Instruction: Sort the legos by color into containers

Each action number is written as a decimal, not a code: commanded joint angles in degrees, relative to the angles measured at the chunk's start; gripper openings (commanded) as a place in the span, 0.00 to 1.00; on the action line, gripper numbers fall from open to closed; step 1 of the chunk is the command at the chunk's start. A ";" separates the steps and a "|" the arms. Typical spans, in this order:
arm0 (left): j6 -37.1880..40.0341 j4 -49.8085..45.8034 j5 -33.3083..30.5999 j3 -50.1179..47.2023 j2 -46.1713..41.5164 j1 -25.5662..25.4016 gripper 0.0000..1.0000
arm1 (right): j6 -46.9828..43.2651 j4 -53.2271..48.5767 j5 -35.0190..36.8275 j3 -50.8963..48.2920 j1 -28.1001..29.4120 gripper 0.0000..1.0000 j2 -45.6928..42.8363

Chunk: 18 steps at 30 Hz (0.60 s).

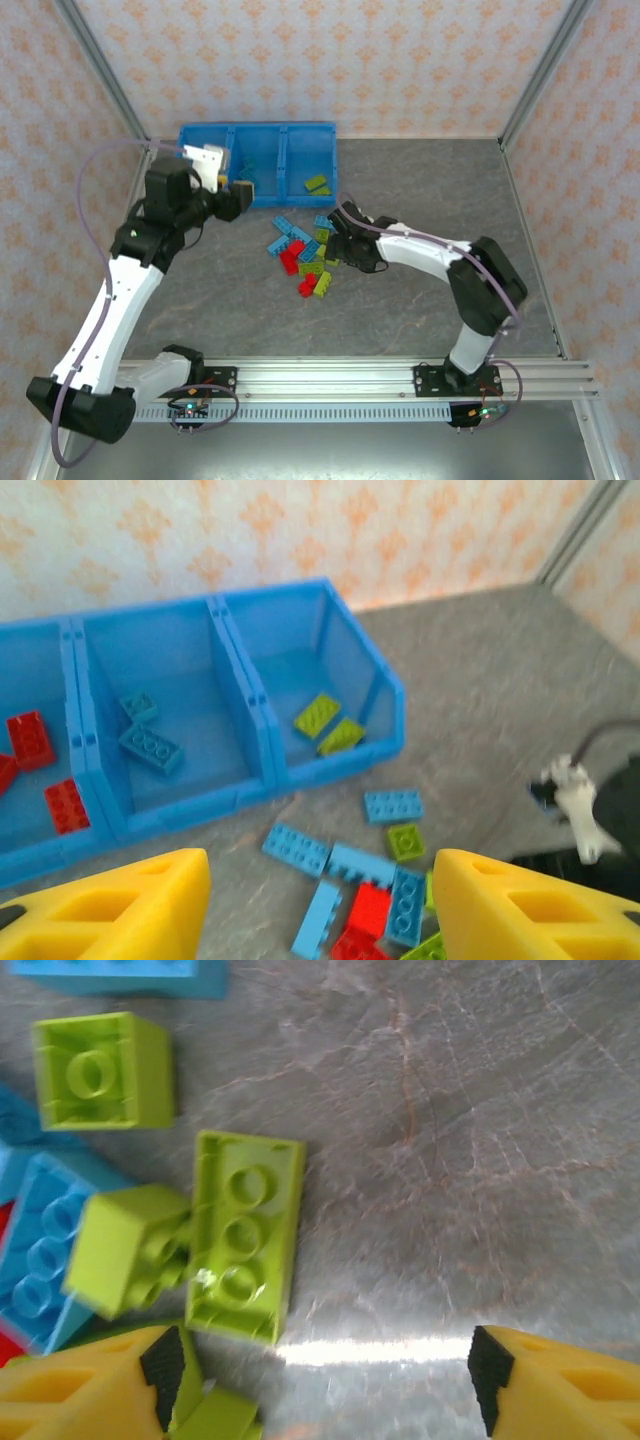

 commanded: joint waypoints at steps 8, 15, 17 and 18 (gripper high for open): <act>15.36 -1.05 -5.73 -8.66 -4.43 -2.62 0.79 | 3.86 2.33 -1.87 8.64 -1.27 0.70 11.14; 15.57 -1.31 -7.84 -8.83 -5.59 -2.99 0.88 | 6.28 3.72 -1.15 5.76 -1.14 0.45 12.43; 15.56 -1.25 -8.54 -8.91 -5.94 -2.97 0.89 | 6.13 2.72 0.09 4.92 -1.14 0.41 11.20; 15.58 -1.14 -8.69 -9.03 -6.12 -2.97 0.90 | 6.06 2.03 1.01 4.46 -1.14 0.40 10.22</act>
